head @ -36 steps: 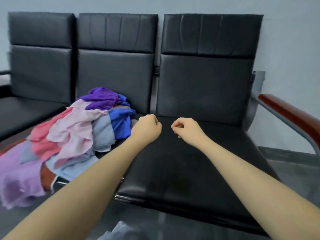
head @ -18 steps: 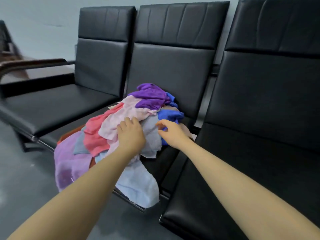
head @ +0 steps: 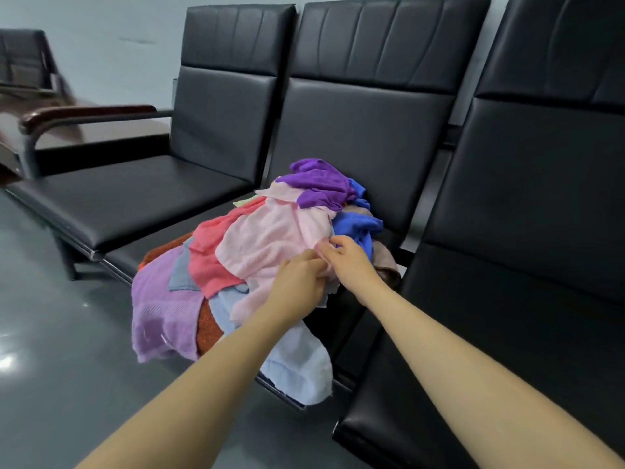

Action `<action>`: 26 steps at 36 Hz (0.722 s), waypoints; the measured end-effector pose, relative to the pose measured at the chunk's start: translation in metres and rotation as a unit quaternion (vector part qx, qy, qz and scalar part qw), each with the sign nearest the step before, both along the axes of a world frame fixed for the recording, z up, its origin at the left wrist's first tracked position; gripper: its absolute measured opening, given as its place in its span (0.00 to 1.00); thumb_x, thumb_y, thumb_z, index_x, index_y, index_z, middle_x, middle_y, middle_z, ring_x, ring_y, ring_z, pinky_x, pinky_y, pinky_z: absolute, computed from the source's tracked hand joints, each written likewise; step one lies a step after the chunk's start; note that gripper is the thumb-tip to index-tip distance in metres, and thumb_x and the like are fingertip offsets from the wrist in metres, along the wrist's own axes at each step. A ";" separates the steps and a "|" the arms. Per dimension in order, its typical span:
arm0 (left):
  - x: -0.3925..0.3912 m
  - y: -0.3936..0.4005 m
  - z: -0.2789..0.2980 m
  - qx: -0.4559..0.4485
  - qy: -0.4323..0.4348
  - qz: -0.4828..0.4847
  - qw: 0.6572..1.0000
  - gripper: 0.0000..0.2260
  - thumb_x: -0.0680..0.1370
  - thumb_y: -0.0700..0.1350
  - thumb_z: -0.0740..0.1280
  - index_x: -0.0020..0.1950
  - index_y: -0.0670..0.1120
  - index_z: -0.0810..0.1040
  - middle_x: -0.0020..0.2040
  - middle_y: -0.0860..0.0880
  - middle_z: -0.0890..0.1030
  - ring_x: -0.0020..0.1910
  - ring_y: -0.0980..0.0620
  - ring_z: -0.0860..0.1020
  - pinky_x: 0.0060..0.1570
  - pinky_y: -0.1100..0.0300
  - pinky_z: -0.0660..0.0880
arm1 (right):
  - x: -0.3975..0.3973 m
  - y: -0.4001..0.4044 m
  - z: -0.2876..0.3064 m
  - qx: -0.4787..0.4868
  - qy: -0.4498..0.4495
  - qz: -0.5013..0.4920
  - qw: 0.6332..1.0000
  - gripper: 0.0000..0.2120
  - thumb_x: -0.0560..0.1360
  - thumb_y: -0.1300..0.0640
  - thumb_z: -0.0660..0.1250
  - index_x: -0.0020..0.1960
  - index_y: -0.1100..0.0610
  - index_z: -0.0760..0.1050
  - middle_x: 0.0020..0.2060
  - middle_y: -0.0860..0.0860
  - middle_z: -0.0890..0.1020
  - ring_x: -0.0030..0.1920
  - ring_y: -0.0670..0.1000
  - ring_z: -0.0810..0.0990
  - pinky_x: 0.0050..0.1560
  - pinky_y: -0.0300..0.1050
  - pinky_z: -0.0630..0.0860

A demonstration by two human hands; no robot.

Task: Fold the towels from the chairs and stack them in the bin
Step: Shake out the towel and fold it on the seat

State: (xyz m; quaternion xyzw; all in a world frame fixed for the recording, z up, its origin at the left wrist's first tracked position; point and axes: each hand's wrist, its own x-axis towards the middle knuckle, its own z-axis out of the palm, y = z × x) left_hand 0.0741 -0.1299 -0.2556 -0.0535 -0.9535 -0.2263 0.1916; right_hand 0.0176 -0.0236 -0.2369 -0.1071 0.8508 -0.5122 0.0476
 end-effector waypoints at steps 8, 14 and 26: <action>0.019 0.015 0.014 0.102 0.023 0.002 0.994 0.13 0.74 0.46 0.60 0.55 0.44 0.73 0.54 0.48 0.75 0.54 0.49 0.73 0.50 0.60 0.59 | 0.016 0.027 0.013 -0.020 0.059 0.010 0.998 0.09 0.77 0.64 0.58 0.53 0.66 0.74 0.40 0.58 0.74 0.42 0.50 0.71 0.35 0.32 0.66; 0.018 0.022 0.037 0.035 0.016 0.060 0.997 0.27 0.76 0.37 0.60 0.74 0.51 0.61 0.71 0.49 0.64 0.65 0.46 0.66 0.59 0.55 0.63 | 0.025 0.047 0.020 0.038 0.077 0.041 0.995 0.09 0.77 0.55 0.59 0.51 0.51 0.78 0.52 0.54 0.77 0.54 0.55 0.75 0.57 0.50 0.73; 0.019 0.020 0.041 -0.092 -0.037 0.024 0.995 0.06 0.79 0.45 0.58 0.49 0.44 0.71 0.47 0.44 0.80 0.50 0.42 0.75 0.48 0.57 0.59 | 0.028 0.069 0.014 -0.071 0.068 0.054 0.994 0.13 0.76 0.62 0.62 0.33 0.55 0.74 0.32 0.51 0.72 0.38 0.49 0.69 0.43 0.45 0.66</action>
